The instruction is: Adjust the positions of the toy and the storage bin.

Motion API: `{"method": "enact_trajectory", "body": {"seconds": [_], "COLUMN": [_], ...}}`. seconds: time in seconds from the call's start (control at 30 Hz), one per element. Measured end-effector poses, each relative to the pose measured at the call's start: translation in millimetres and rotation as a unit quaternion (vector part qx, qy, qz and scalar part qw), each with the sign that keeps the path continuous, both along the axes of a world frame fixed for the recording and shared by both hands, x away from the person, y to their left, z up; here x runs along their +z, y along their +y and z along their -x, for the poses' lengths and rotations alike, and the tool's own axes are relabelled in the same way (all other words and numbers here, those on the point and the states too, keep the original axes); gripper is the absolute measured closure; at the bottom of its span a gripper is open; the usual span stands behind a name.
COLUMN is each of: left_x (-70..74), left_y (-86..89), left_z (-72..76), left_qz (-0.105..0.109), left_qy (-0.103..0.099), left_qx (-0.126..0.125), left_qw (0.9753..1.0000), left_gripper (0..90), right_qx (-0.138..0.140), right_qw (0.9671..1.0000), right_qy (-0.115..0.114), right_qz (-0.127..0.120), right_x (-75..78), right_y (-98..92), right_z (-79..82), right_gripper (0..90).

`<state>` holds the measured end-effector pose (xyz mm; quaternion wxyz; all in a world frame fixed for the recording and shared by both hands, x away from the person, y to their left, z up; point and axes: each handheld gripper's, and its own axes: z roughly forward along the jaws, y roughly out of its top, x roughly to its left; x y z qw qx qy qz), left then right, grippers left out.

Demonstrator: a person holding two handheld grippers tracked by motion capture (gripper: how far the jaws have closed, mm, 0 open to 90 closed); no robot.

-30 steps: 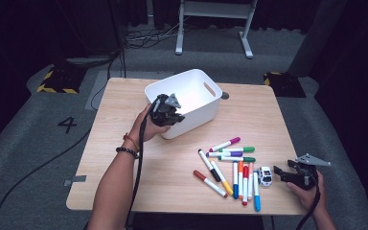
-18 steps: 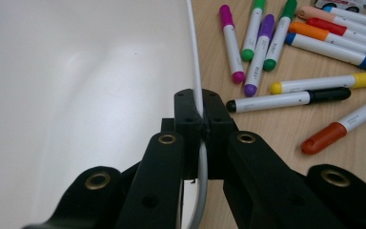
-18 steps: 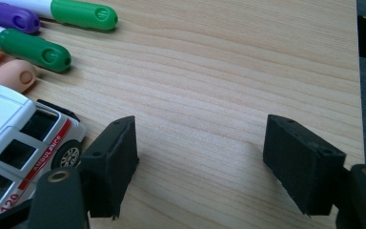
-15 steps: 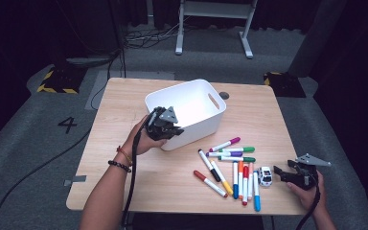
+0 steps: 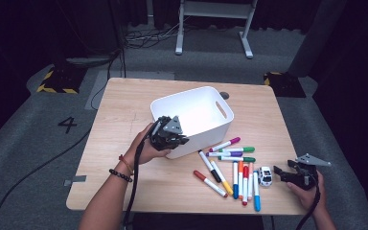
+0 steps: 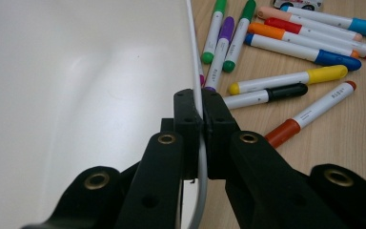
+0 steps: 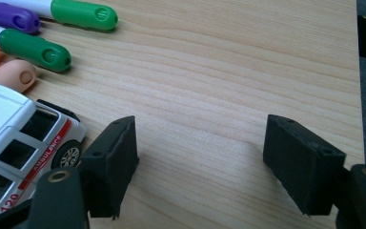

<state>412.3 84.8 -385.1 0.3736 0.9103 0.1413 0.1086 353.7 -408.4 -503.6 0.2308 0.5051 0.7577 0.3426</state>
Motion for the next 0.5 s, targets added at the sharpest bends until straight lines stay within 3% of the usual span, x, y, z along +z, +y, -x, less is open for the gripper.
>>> {"method": "enact_trajectory", "body": {"seconds": [0.23, 0.33, 0.4, 0.47, 0.5], "left_x": [9.3, 13.2, 14.8, 16.1, 16.1], "left_y": [6.7, 11.1, 13.4, 18.0, 18.0], "left_z": [3.9, 6.8, 6.6, 6.6, 6.6], "left_qz": [0.025, 0.043, 0.041, 0.055, 0.055], "left_qy": [-0.014, -0.015, -0.018, -0.020, -0.020], "left_qx": [0.012, 0.023, 0.021, 0.045, 0.045], "left_qw": [0.9995, 0.9987, 0.9988, 0.9973, 0.9973], "left_gripper": [68.5, 64.4, 62.9, 56.0, 54.9], "right_qx": [0.000, 0.000, 0.000, 0.000, 0.000], "right_qw": [1.0000, 1.0000, 1.0000, 1.0000, 1.0000], "right_qy": [0.000, 0.000, 0.000, 0.000, 0.000], "right_qz": [0.000, 0.000, 0.000, 0.000, 0.000], "right_x": [0.0, 0.0, 0.0, 0.0, 0.0], "right_y": [0.0, 0.0, 0.0, 0.0, 0.0], "right_z": [0.0, 0.0, 0.0, 0.0, 0.0], "right_gripper": [27.5, 27.5, 27.5, 27.5, 27.5]}}
